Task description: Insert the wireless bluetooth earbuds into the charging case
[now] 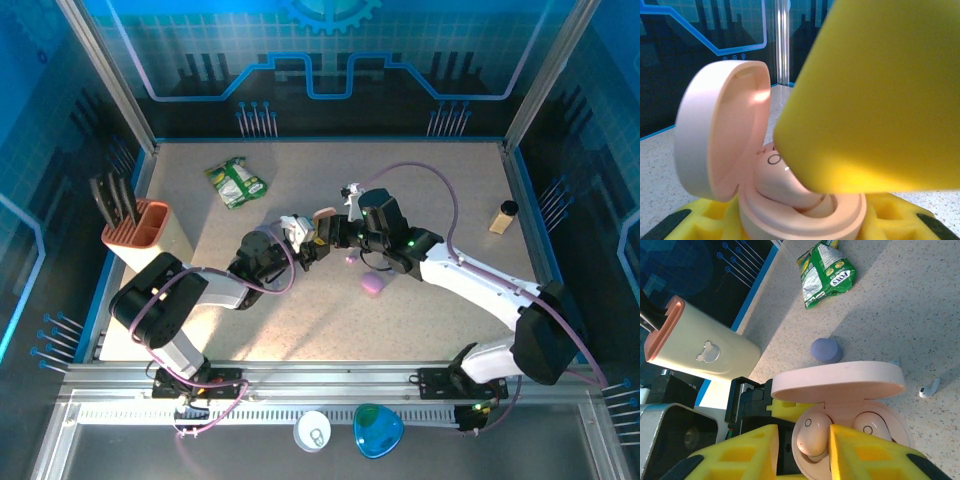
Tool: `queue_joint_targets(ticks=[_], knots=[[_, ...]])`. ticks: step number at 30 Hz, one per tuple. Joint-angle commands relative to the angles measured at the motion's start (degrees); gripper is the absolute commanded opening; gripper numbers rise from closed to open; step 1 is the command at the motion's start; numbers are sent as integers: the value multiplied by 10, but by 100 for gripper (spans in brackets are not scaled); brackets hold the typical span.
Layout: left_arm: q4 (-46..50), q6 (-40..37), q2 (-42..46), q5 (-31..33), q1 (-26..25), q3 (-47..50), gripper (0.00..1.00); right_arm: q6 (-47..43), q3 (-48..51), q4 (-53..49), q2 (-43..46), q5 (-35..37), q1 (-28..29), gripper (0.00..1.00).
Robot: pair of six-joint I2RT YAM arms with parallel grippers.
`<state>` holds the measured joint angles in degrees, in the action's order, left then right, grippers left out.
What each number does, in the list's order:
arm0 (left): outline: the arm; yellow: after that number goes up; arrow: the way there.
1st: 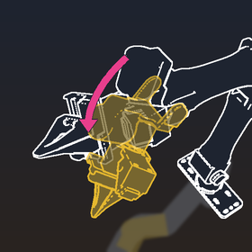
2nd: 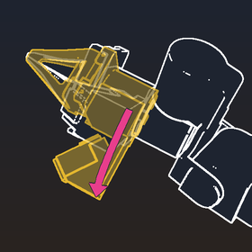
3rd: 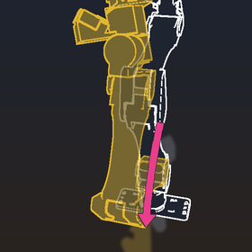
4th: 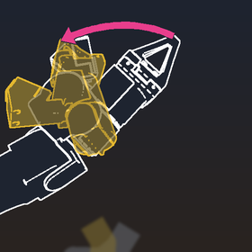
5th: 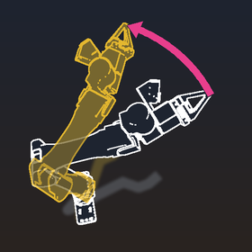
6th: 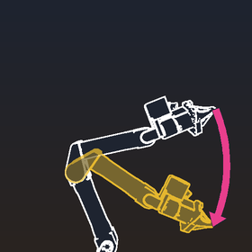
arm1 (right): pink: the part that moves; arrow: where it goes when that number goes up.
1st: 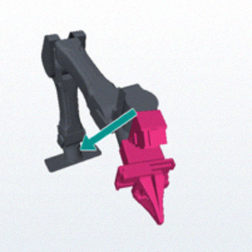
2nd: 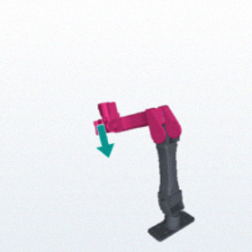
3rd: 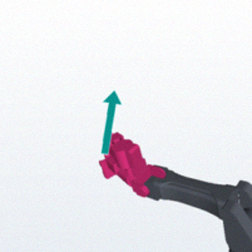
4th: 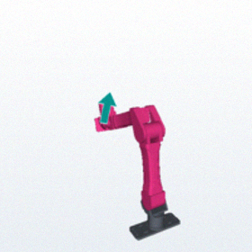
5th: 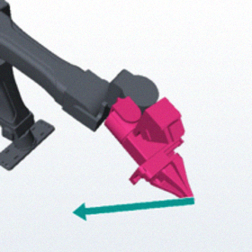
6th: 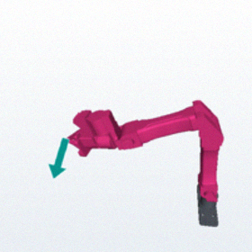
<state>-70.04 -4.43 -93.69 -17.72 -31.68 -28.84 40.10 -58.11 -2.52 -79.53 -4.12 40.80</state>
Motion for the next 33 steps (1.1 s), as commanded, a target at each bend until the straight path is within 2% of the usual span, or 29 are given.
queue_joint_targets(ticks=[1, 5, 13, 19, 24, 29, 33], knots=[[-27, 1, 28, 7, -4, -24, 30, 1, 2, -22, -6, -6, -9, 35], [-28, -2, 23, 10, -3, -23, 30, -2, 0, -19, 0, -16, -9, 39], [-37, -5, 11, 8, 4, -17, 30, -28, 16, -18, 56, -15, -5, 53], [-25, -45, 14, -31, 10, -6, 30, -53, 9, -41, 86, 9, -5, 55], [-14, -79, 22, -73, 16, 9, 30, -91, -32, -95, 76, 29, -6, 46], [6, -101, 29, -88, 15, 12, 30, -117, -74, -130, 48, 38, -11, 32], [14, -113, 32, -93, 16, 15, 30, -129, -100, -147, 25, 37, -16, 31]])
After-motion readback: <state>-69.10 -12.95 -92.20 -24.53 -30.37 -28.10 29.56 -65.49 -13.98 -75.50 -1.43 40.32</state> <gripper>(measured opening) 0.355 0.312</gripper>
